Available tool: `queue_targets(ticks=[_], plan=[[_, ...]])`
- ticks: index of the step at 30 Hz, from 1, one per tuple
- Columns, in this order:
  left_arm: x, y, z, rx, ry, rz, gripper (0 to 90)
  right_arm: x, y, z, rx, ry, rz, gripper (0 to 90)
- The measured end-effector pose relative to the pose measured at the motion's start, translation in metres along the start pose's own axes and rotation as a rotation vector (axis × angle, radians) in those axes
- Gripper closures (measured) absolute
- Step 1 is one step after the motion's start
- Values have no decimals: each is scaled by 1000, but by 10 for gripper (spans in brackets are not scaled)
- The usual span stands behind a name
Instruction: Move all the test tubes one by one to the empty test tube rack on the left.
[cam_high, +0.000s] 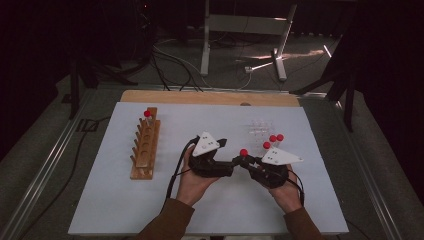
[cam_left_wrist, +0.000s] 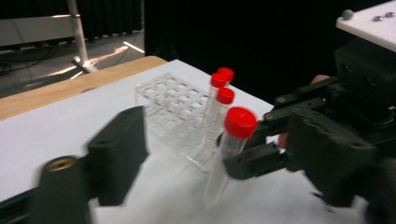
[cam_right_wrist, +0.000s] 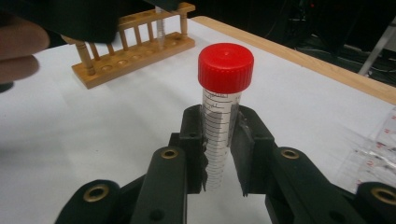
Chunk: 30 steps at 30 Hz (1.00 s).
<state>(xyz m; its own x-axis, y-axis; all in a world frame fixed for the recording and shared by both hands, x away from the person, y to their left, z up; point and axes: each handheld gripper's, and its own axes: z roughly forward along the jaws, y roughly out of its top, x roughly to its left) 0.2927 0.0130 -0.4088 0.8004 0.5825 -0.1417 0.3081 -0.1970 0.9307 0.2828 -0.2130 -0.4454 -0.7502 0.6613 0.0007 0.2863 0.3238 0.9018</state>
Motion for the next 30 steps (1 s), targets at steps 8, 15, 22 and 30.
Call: queue_targets(ticks=[8, 15, 22, 30], plan=[[-2, -3, 19, 48, -42, 4, 568, 2, 0, 1, 1, 12, -7, 746], [-2, -4, 25, 71, -55, 7, 699, 1, -1, 2, 6, 10, -6, 745], [-3, -4, 25, 69, -32, 16, 709, 0, -2, 3, 2, 15, -1, 698], [1, -2, 22, 57, -12, 0, 710, -8, -5, 1, -10, 45, 34, 416]])
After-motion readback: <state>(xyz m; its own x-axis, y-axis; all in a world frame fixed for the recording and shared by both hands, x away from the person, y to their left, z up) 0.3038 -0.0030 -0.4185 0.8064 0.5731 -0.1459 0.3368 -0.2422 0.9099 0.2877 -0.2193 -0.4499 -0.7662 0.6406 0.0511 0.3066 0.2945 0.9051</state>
